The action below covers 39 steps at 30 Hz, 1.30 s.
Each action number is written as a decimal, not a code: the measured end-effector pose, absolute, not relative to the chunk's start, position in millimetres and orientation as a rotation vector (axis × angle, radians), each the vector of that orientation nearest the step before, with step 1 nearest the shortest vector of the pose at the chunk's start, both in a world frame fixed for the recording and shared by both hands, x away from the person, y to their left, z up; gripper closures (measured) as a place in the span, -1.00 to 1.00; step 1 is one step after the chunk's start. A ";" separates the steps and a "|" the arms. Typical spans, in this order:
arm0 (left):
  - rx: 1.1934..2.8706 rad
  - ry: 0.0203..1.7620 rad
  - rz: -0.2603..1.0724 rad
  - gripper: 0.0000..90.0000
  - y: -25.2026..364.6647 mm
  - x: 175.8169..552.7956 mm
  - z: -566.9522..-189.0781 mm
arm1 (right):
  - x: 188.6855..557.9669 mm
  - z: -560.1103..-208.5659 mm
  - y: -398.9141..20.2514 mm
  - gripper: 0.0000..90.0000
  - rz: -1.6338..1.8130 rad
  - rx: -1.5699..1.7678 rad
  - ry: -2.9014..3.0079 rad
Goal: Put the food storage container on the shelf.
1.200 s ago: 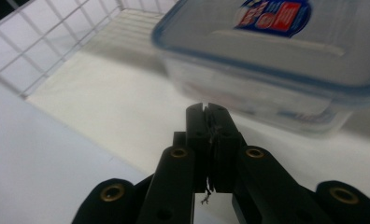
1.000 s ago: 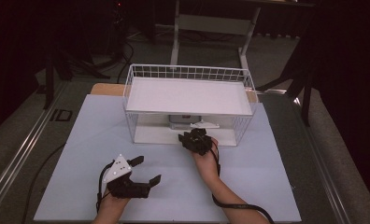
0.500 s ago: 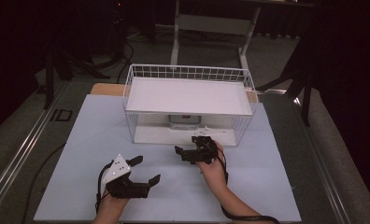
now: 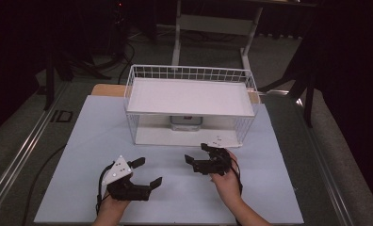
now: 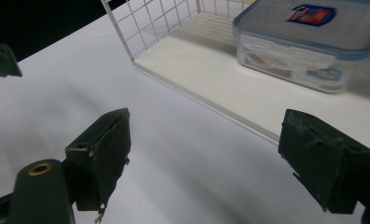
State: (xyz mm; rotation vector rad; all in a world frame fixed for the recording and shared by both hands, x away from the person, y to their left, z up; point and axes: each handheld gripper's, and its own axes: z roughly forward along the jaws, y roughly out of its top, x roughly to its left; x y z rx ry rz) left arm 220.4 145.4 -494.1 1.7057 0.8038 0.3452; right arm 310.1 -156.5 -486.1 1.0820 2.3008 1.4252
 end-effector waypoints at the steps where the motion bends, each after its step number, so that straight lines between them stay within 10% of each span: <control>1: 1.712 0.800 0.346 -0.81 145.4 219.9 -493.0 | 307.6 -484.9 -159.4 -0.63 1.438 1.074 2.300; 39: 1.758 0.657 0.257 -0.81 156.7 207.0 -489.7 | 222.3 -473.1 -253.9 -0.63 1.523 0.989 2.264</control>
